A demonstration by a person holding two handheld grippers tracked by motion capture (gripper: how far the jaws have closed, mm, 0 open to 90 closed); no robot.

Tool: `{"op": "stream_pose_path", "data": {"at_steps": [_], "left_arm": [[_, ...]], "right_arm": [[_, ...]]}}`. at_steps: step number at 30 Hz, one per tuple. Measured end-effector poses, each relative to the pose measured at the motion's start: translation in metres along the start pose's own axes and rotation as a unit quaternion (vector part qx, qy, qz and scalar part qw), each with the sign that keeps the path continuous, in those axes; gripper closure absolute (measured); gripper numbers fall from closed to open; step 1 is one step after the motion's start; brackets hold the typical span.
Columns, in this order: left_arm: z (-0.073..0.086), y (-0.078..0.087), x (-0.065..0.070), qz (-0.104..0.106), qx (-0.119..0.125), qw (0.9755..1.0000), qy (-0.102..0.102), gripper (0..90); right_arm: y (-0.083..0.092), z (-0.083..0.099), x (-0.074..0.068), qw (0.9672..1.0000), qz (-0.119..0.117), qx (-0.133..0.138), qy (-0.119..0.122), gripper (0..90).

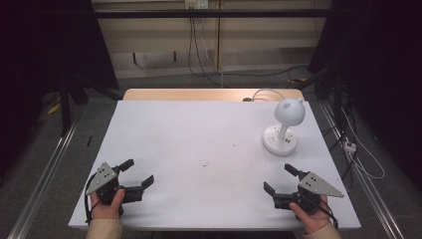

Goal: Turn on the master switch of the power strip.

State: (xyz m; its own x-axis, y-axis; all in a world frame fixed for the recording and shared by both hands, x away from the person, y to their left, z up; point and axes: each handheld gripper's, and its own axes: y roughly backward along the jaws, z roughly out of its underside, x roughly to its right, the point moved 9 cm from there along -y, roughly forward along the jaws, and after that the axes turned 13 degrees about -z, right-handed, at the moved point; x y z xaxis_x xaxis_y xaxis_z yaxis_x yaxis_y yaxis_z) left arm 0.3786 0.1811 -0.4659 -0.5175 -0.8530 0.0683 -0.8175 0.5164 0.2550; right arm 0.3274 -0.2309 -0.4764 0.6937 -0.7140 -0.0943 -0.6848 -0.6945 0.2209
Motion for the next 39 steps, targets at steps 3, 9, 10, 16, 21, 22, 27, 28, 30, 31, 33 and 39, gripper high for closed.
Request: {"op": "stream_pose_path", "data": {"at_steps": [3, 9, 10, 16, 21, 22, 27, 28, 30, 31, 33, 39], "left_arm": [[0.000, 0.000, 0.001, 0.002, 0.000, 1.0000, -0.003, 3.9], [0.000, -0.001, 0.003, 0.007, -0.001, 0.9999, -0.008, 3.8], [-0.001, -0.002, 0.004, 0.007, 0.002, 1.0000, -0.002, 3.8], [-0.003, -0.001, 0.005, 0.009, 0.008, 0.9999, 0.001, 3.8], [-0.004, 0.001, 0.004, 0.008, 0.010, 0.9999, -0.001, 3.8], [-0.004, 0.001, 0.004, 0.009, 0.011, 0.9999, 0.002, 3.8], [-0.004, 0.001, 0.005, 0.010, 0.012, 0.9999, 0.002, 3.8], [-0.004, 0.002, 0.005, 0.010, 0.013, 0.9999, -0.001, 3.8], [-0.004, 0.002, 0.005, 0.011, 0.014, 0.9998, 0.001, 3.8], [-0.004, 0.003, 0.005, 0.012, 0.013, 0.9998, -0.001, 3.8], [-0.004, 0.004, 0.004, 0.011, 0.014, 0.9998, -0.003, 3.9], [-0.005, 0.004, 0.005, 0.012, 0.017, 0.9998, -0.003, 3.9]], "right_arm": [[0.000, 0.000, 0.001, 1.0000, 0.002, -0.001, -0.002, 3.7], [0.002, -0.002, 0.008, 0.9999, 0.012, -0.003, 0.000, 4.7], [0.002, -0.002, 0.008, 0.9999, 0.012, -0.003, 0.000, 4.7], [0.003, -0.006, 0.024, 0.9994, 0.032, -0.007, -0.009, 7.4], [0.002, -0.008, 0.034, 0.9989, 0.043, -0.016, -0.002, 7.7], [0.001, -0.010, 0.038, 0.9988, 0.046, -0.017, -0.004, 7.9], [0.003, -0.012, 0.047, 0.9985, 0.049, -0.022, -0.008, 7.7], [0.003, -0.012, 0.048, 0.9984, 0.051, -0.023, -0.007, 7.5], [0.004, -0.012, 0.051, 0.9983, 0.052, -0.027, -0.007, 7.5], [0.004, -0.012, 0.051, 0.9983, 0.052, -0.027, -0.007, 7.5], [0.004, -0.013, 0.056, 0.9979, 0.057, -0.029, -0.006, 7.6], [0.005, -0.015, 0.069, 0.9968, 0.071, -0.033, -0.013, 11.4]]}}
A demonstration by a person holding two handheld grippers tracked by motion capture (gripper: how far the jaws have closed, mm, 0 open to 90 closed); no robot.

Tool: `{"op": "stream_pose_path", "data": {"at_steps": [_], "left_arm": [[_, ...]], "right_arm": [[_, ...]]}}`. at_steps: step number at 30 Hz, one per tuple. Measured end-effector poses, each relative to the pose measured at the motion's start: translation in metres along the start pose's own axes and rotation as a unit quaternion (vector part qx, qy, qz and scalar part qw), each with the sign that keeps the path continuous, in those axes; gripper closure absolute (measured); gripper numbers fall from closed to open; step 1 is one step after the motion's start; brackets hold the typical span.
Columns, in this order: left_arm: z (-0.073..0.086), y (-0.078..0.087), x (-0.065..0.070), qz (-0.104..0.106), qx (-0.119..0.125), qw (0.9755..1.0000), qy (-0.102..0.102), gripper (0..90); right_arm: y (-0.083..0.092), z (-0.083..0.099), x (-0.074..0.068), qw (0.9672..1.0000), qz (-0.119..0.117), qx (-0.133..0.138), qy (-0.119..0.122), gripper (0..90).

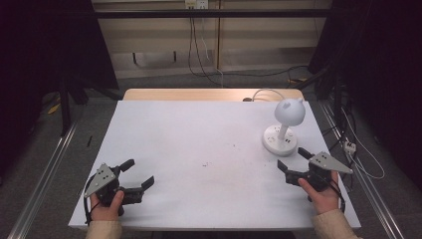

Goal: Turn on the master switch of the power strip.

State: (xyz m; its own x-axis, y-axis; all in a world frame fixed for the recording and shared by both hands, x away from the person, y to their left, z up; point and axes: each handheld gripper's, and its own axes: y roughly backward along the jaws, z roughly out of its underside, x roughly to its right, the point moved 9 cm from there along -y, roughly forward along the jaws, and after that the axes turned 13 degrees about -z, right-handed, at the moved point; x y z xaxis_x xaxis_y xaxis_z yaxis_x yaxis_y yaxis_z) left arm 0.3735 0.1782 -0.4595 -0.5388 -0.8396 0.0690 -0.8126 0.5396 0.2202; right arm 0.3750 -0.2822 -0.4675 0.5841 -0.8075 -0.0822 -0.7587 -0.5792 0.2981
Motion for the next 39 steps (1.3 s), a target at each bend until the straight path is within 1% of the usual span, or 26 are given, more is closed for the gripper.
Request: {"op": "stream_pose_path", "data": {"at_steps": [4, 5, 7, 8, 9, 10, 11, 12, 13, 14, 15, 16, 17, 18, 19, 20, 21, 22, 25, 27, 29, 30, 32, 33, 35, 39], "left_arm": [[0.000, 0.000, 0.000, 0.000, 0.000, 1.0000, 0.002, 3.8], [0.000, -0.001, 0.000, 0.002, -0.001, 1.0000, 0.003, 3.8], [0.001, -0.001, 0.001, 0.002, -0.001, 1.0000, 0.003, 3.9], [0.000, -0.001, 0.001, 0.003, -0.001, 1.0000, 0.004, 3.8], [0.001, -0.001, 0.000, 0.003, -0.002, 1.0000, -0.002, 3.8], [0.000, -0.001, 0.001, 0.002, 0.001, 1.0000, 0.004, 3.8], [0.000, -0.001, 0.000, 0.002, 0.000, 1.0000, 0.003, 3.8], [0.000, -0.001, 0.000, 0.002, 0.000, 1.0000, 0.003, 3.9], [0.001, -0.002, 0.000, 0.002, -0.001, 1.0000, 0.002, 3.9], [0.001, -0.002, 0.000, 0.003, -0.001, 1.0000, 0.003, 3.9], [0.001, -0.002, 0.001, 0.003, 0.000, 1.0000, 0.005, 3.9], [0.001, -0.002, 0.001, 0.003, 0.000, 1.0000, 0.006, 3.9], [0.001, -0.002, 0.001, 0.003, 0.000, 1.0000, 0.006, 3.8], [0.000, -0.002, 0.000, 0.003, 0.001, 1.0000, 0.005, 3.8], [0.000, -0.002, 0.000, 0.004, 0.001, 1.0000, 0.003, 3.9], [0.001, -0.002, 0.000, 0.003, 0.000, 1.0000, 0.003, 3.9], [0.001, -0.002, -0.001, 0.004, 0.000, 1.0000, 0.003, 3.9], [0.001, -0.002, -0.001, 0.004, 0.000, 1.0000, 0.003, 3.9], [0.001, -0.002, -0.001, 0.004, 0.000, 1.0000, 0.004, 3.9], [0.001, -0.002, -0.001, 0.004, 0.000, 1.0000, 0.003, 3.8], [0.001, -0.002, -0.001, 0.003, 0.001, 1.0000, 0.006, 3.8], [0.001, -0.002, -0.001, 0.003, 0.000, 1.0000, 0.006, 3.9], [0.001, -0.002, -0.001, 0.003, 0.000, 1.0000, 0.004, 3.8], [0.001, -0.002, -0.001, 0.004, 0.000, 1.0000, 0.003, 3.9], [0.001, -0.002, -0.001, 0.003, 0.000, 1.0000, 0.002, 3.8], [0.000, -0.002, -0.001, 0.004, 0.001, 1.0000, 0.002, 3.8]], "right_arm": [[0.000, 0.000, 0.009, 0.9999, 0.012, -0.002, -0.008, 15.5], [-0.001, 0.000, 0.015, 0.9997, 0.022, -0.006, -0.012, 19.0], [-0.001, 0.000, 0.021, 0.9994, 0.032, -0.010, -0.011, 23.6], [-0.001, 0.000, 0.024, 0.9991, 0.038, -0.013, -0.016, 25.5], [-0.001, 0.000, 0.026, 0.9990, 0.041, -0.014, -0.015, 27.3], [-0.001, 0.000, 0.026, 0.9990, 0.041, -0.014, -0.015, 27.3], [-0.001, -0.001, 0.031, 0.9987, 0.045, -0.012, -0.022, 33.4], [-0.002, -0.001, 0.034, 0.9986, 0.045, -0.015, -0.024, 36.7], [-0.002, -0.001, 0.034, 0.9986, 0.045, -0.015, -0.024, 36.7], [-0.002, -0.001, 0.039, 0.9979, 0.054, -0.020, -0.029, 43.7], [-0.003, -0.001, 0.042, 0.9976, 0.055, -0.024, -0.035, 47.3], [-0.003, -0.001, 0.042, 0.9976, 0.055, -0.024, -0.035, 47.3], [-0.004, -0.001, 0.047, 0.9970, 0.063, -0.029, -0.036, 48.5], [-0.004, -0.001, 0.047, 0.9970, 0.063, -0.029, -0.036, 48.5], [-0.005, -0.001, 0.050, 0.9969, 0.063, -0.032, -0.036, 53.1], [-0.005, -0.001, 0.050, 0.9969, 0.063, -0.032, -0.036, 53.1], [-0.007, -0.002, 0.052, 0.9968, 0.063, -0.032, -0.038, 57.4], [-0.007, -0.002, 0.052, 0.9968, 0.063, -0.032, -0.038, 57.4], [-0.010, -0.001, 0.056, 0.9963, 0.064, -0.039, -0.043, 62.2], [-0.013, -0.001, 0.062, 0.9958, 0.065, -0.043, -0.049, 69.0], [-0.014, -0.001, 0.062, 0.9958, 0.064, -0.044, -0.049, 70.6], [-0.015, -0.001, 0.065, 0.9955, 0.063, -0.046, -0.053, 74.7], [-0.016, -0.002, 0.066, 0.9953, 0.063, -0.047, -0.055, 76.6], [-0.017, -0.002, 0.069, 0.9951, 0.066, -0.046, -0.059, 80.4], [-0.018, -0.001, 0.072, 0.9946, 0.066, -0.043, -0.068, 83.4], [-0.019, 0.000, 0.076, 0.9941, 0.066, -0.041, -0.075, 86.7]]}}
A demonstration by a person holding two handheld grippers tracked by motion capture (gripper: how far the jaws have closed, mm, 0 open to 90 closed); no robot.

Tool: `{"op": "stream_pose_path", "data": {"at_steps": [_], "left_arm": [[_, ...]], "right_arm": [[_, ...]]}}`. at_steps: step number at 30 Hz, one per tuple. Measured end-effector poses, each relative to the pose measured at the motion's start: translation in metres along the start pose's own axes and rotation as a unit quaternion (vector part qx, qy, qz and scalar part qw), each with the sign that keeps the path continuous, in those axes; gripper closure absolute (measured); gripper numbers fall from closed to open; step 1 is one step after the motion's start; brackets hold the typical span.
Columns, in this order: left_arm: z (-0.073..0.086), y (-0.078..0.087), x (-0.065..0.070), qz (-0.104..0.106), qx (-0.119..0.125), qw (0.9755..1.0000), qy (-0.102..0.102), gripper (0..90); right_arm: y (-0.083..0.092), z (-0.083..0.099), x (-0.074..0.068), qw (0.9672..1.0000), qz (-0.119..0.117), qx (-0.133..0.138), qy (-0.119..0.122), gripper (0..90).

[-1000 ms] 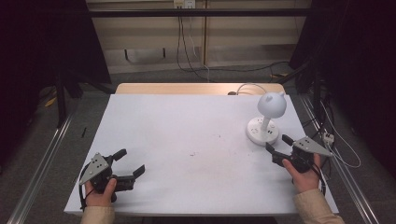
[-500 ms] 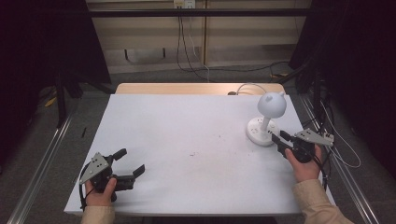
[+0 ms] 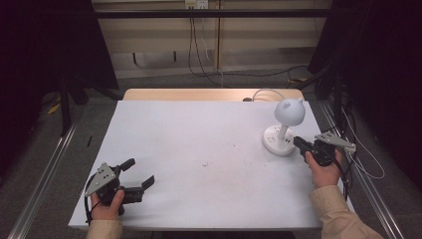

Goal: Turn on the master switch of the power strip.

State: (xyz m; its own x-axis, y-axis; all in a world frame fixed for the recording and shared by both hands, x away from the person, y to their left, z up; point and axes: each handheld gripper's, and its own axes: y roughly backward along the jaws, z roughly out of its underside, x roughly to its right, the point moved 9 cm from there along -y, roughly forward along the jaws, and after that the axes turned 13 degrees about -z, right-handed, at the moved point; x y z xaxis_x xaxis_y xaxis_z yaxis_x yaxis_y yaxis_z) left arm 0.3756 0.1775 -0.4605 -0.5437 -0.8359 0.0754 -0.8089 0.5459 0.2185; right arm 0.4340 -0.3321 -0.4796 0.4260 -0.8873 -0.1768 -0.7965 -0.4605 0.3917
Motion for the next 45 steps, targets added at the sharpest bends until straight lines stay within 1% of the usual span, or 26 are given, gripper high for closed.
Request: {"op": "stream_pose_path", "data": {"at_steps": [2, 3, 6, 7, 9, 10, 12, 14, 16, 18, 20, 22, 24, 25, 26, 29, 30, 33, 36, 37, 38, 40, 41, 44, 45], "left_arm": [[0.000, 0.000, 0.000, -0.001, 0.001, 1.0000, 0.001, 3.9], [0.000, -0.001, 0.000, 0.000, 0.001, 1.0000, 0.002, 3.8], [0.000, -0.001, 0.000, 0.001, 0.000, 1.0000, 0.000, 3.9], [0.000, -0.001, 0.001, 0.001, 0.000, 1.0000, 0.000, 3.9], [0.000, -0.001, 0.001, 0.002, -0.001, 1.0000, -0.001, 3.9], [0.001, -0.001, 0.001, 0.002, -0.001, 1.0000, -0.002, 3.8], [0.001, -0.001, 0.000, 0.001, -0.002, 1.0000, -0.001, 3.8], [0.000, -0.001, 0.000, 0.000, -0.001, 1.0000, -0.001, 3.9], [0.000, -0.001, 0.000, 0.000, -0.001, 1.0000, -0.003, 3.8], [0.000, -0.002, 0.001, 0.001, -0.002, 1.0000, -0.002, 3.9], [0.001, -0.002, 0.001, 0.003, -0.004, 1.0000, -0.007, 3.8], [0.000, -0.003, 0.002, 0.003, 0.000, 1.0000, -0.002, 3.9], [0.001, -0.003, 0.002, 0.003, -0.003, 1.0000, -0.007, 3.8], [0.001, -0.003, 0.002, 0.004, -0.004, 1.0000, -0.006, 3.9], [0.001, -0.003, 0.002, 0.004, -0.005, 1.0000, -0.005, 3.9], [0.001, -0.003, 0.003, 0.005, -0.004, 1.0000, -0.004, 3.8], [0.001, -0.003, 0.004, 0.006, -0.004, 1.0000, 0.000, 3.8], [0.000, -0.004, 0.005, 0.009, -0.002, 1.0000, -0.001, 3.8], [0.000, -0.004, 0.006, 0.011, -0.001, 0.9999, -0.002, 3.8], [-0.001, -0.004, 0.007, 0.012, 0.000, 0.9999, 0.002, 3.8], [-0.001, -0.004, 0.008, 0.014, 0.000, 0.9999, 0.003, 3.8], [-0.001, -0.004, 0.008, 0.014, 0.000, 0.9999, -0.001, 3.9], [-0.001, -0.004, 0.009, 0.015, 0.000, 0.9999, 0.001, 3.9], [-0.001, -0.004, 0.008, 0.015, 0.000, 0.9999, 0.001, 3.9], [-0.001, -0.004, 0.008, 0.015, 0.001, 0.9999, 0.002, 3.8]], "right_arm": [[-0.001, 0.000, 0.002, 1.0000, 0.003, 0.000, -0.005, 88.5], [-0.002, -0.001, 0.003, 1.0000, 0.005, -0.006, -0.004, 89.7], [-0.003, -0.004, 0.003, 1.0000, 0.002, -0.004, -0.001, 90.0], [-0.004, -0.007, 0.002, 1.0000, 0.000, -0.002, -0.004, 90.0], [-0.005, -0.008, 0.002, 1.0000, 0.001, -0.005, -0.008, 90.0], [-0.006, -0.007, 0.004, 0.9999, 0.007, -0.009, -0.010, 90.0], [-0.007, -0.007, 0.005, 0.9998, 0.007, -0.009, -0.014, 90.0], [-0.009, -0.006, 0.006, 0.9999, 0.006, -0.011, -0.010, 90.0], [-0.012, -0.005, 0.006, 0.9998, 0.009, -0.019, -0.005, 90.0], [-0.014, -0.008, 0.007, 0.9997, 0.013, -0.022, 0.002, 90.0], [-0.015, -0.009, 0.008, 0.9996, 0.014, -0.023, 0.003, 90.0], [-0.017, -0.009, 0.009, 0.9995, 0.017, -0.026, 0.004, 90.0], [-0.019, -0.010, 0.010, 0.9994, 0.018, -0.030, 0.008, 90.0], [-0.019, -0.011, 0.010, 0.9994, 0.019, -0.029, 0.009, 90.0], [-0.020, -0.011, 0.010, 0.9995, 0.019, -0.026, 0.005, 90.0], [-0.022, -0.011, 0.013, 0.9993, 0.024, -0.028, 0.004, 90.0], [-0.023, -0.011, 0.014, 0.9993, 0.023, -0.028, 0.005, 90.0], [-0.024, -0.011, 0.015, 0.9993, 0.024, -0.028, 0.006, 90.0], [-0.026, -0.009, 0.017, 0.9991, 0.030, -0.030, 0.003, 90.0], [-0.027, -0.009, 0.019, 0.9990, 0.033, -0.031, 0.003, 90.0], [-0.027, -0.009, 0.019, 0.9990, 0.033, -0.031, 0.003, 90.0], [-0.028, -0.008, 0.020, 0.9988, 0.036, -0.033, 0.004, 90.0], [-0.029, -0.009, 0.021, 0.9989, 0.035, -0.032, 0.004, 90.0], [-0.032, -0.010, 0.020, 0.9986, 0.037, -0.035, 0.016, 90.0], [-0.032, -0.010, 0.020, 0.9985, 0.038, -0.038, 0.015, 90.0]]}}
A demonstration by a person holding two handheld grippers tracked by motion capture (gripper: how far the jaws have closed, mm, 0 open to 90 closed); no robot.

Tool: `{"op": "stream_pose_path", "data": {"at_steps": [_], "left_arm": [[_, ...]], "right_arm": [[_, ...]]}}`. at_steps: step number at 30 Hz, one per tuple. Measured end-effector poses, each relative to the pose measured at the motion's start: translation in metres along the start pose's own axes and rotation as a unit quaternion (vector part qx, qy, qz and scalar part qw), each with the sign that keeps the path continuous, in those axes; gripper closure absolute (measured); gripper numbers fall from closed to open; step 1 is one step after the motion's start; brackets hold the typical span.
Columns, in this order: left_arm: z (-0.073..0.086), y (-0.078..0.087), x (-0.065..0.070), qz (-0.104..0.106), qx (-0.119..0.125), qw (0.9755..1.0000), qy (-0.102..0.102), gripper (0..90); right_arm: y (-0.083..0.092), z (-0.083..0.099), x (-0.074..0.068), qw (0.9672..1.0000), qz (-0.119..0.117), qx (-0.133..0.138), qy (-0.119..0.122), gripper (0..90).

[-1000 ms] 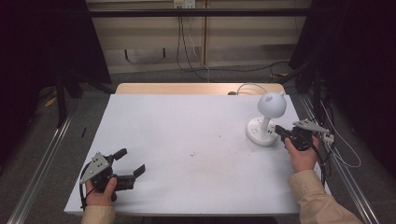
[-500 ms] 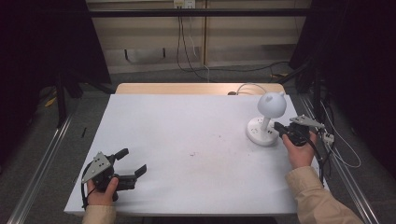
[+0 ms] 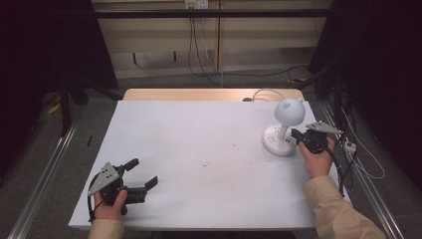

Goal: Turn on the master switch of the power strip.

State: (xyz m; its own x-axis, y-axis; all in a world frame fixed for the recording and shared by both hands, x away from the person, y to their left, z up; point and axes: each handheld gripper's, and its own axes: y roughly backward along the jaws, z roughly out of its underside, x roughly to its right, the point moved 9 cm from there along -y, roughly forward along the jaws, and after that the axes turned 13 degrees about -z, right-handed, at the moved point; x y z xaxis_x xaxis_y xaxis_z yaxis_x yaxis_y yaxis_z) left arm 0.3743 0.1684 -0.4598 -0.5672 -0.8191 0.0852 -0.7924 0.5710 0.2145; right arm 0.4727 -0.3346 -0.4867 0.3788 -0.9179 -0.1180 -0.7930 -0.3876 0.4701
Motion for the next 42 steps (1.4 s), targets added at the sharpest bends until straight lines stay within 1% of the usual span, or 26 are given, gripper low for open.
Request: {"op": "stream_pose_path", "data": {"at_steps": [7, 11, 13, 21, 24, 28, 32, 35, 38, 40, 42], "left_arm": [[0.001, 0.001, -0.001, -0.001, -0.002, 1.0000, 0.001, 3.7], [0.000, 0.001, -0.002, -0.001, 0.001, 1.0000, 0.005, 3.7], [0.000, 0.001, -0.002, -0.001, 0.001, 1.0000, 0.005, 3.7], [0.001, 0.001, -0.001, -0.001, -0.001, 1.0000, 0.002, 3.7], [0.001, 0.001, -0.001, -0.001, -0.001, 1.0000, 0.001, 3.7], [0.001, 0.001, -0.001, 0.000, -0.002, 1.0000, 0.000, 3.7], [0.001, 0.001, -0.001, -0.002, -0.002, 1.0000, 0.003, 3.7], [0.001, 0.001, -0.002, -0.002, -0.003, 1.0000, 0.000, 3.7], [0.001, 0.001, -0.001, -0.002, -0.003, 1.0000, -0.001, 3.7], [0.001, 0.001, -0.002, -0.002, -0.002, 1.0000, 0.000, 3.7], [0.001, 0.001, -0.002, -0.003, 0.000, 1.0000, 0.004, 3.7]], "right_arm": [[-0.005, 0.000, 0.005, 1.0000, 0.007, -0.001, -0.002, 90.0], [-0.008, 0.002, 0.004, 1.0000, 0.007, -0.003, -0.001, 90.0], [-0.009, 0.002, 0.005, 0.9999, 0.010, -0.002, 0.003, 90.0], [-0.011, 0.004, 0.009, 0.9999, 0.014, -0.003, -0.001, 90.0], [-0.011, 0.003, 0.009, 0.9999, 0.012, -0.001, -0.002, 90.0], [-0.012, 0.005, 0.009, 0.9999, 0.012, -0.008, 0.001, 90.0], [-0.013, 0.005, 0.010, 0.9999, 0.012, -0.006, 0.003, 90.0], [-0.013, 0.005, 0.010, 0.9999, 0.009, -0.004, 0.000, 90.0], [-0.014, 0.006, 0.010, 1.0000, 0.007, -0.004, 0.003, 90.0], [-0.014, 0.006, 0.011, 1.0000, 0.005, -0.004, 0.003, 90.0], [-0.014, 0.006, 0.011, 1.0000, 0.003, -0.003, -0.001, 90.0]]}}
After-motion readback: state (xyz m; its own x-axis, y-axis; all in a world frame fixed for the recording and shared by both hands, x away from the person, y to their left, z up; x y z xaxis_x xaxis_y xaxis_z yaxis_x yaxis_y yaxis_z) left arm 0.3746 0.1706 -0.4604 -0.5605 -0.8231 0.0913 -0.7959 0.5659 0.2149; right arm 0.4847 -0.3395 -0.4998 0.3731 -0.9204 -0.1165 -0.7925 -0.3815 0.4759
